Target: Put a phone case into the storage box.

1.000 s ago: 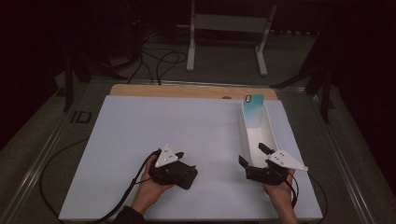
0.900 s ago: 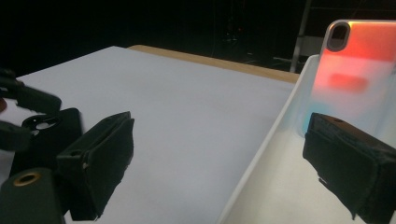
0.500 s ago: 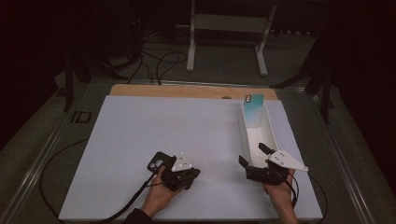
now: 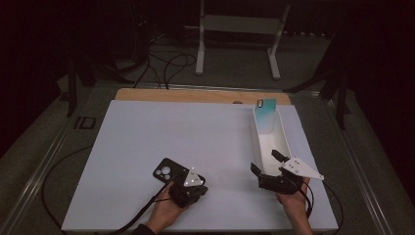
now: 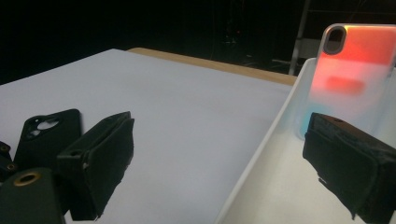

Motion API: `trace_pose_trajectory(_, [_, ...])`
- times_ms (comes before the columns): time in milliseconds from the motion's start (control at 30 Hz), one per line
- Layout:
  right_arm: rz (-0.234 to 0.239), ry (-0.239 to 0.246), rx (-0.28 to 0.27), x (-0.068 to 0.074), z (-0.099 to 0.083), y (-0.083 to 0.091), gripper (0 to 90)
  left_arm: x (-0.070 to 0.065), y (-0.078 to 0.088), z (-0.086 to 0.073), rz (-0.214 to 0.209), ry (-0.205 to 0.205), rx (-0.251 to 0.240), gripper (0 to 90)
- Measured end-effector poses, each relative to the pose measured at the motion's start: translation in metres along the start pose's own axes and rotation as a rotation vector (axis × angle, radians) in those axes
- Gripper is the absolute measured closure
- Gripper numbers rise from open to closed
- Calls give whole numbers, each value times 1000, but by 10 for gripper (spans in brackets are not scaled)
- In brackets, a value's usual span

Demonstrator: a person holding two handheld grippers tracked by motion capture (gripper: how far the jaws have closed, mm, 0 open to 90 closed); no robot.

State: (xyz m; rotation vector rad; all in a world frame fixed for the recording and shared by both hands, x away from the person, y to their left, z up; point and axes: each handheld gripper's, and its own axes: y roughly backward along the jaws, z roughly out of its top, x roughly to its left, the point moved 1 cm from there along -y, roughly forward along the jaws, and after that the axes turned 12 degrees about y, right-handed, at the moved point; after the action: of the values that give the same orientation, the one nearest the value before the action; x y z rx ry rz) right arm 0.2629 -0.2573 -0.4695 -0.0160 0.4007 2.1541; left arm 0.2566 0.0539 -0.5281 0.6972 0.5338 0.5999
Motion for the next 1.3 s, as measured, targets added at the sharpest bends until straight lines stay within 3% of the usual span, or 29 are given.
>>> trace_pose_trajectory(167, [1, 1, 2, 0, 0, 0, 89, 12, 13, -7, 37, 34, 8, 896])
trace_pose_trajectory(233, [2, 4, 4, 1, 0, -1, 90, 25, 24, -14, 69, 76, 6, 896])
trace_pose_trajectory(300, [1, 5, 4, 1, 0, -1, 89, 28, 27, -15, 78, 85, 4, 896])
trace_pose_trajectory(533, [2, 9, 6, 1, 0, -2, 90, 64, 58, -34, 194, 213, -27, 895])
trace_pose_trajectory(633, [4, 10, 6, 2, 1, -3, 90, 83, 70, -39, 255, 286, -55, 896])
trace_pose_trajectory(733, [8, 9, 7, 2, 1, -3, 90, 86, 72, -40, 270, 300, -61, 896])
trace_pose_trajectory(767, [9, 13, 8, 3, 1, -4, 90, 101, 77, -39, 330, 353, -82, 895])
trace_pose_trajectory(833, [10, 13, 8, 3, 1, -4, 90, 109, 77, -38, 364, 369, -85, 895])
trace_pose_trajectory(1033, [7, 11, 8, 2, 0, -5, 90, 121, 75, -34, 403, 397, -104, 891])
trace_pose_trajectory(1300, [8, 14, 10, 2, 0, -4, 90, 123, 74, -34, 408, 395, -115, 877])
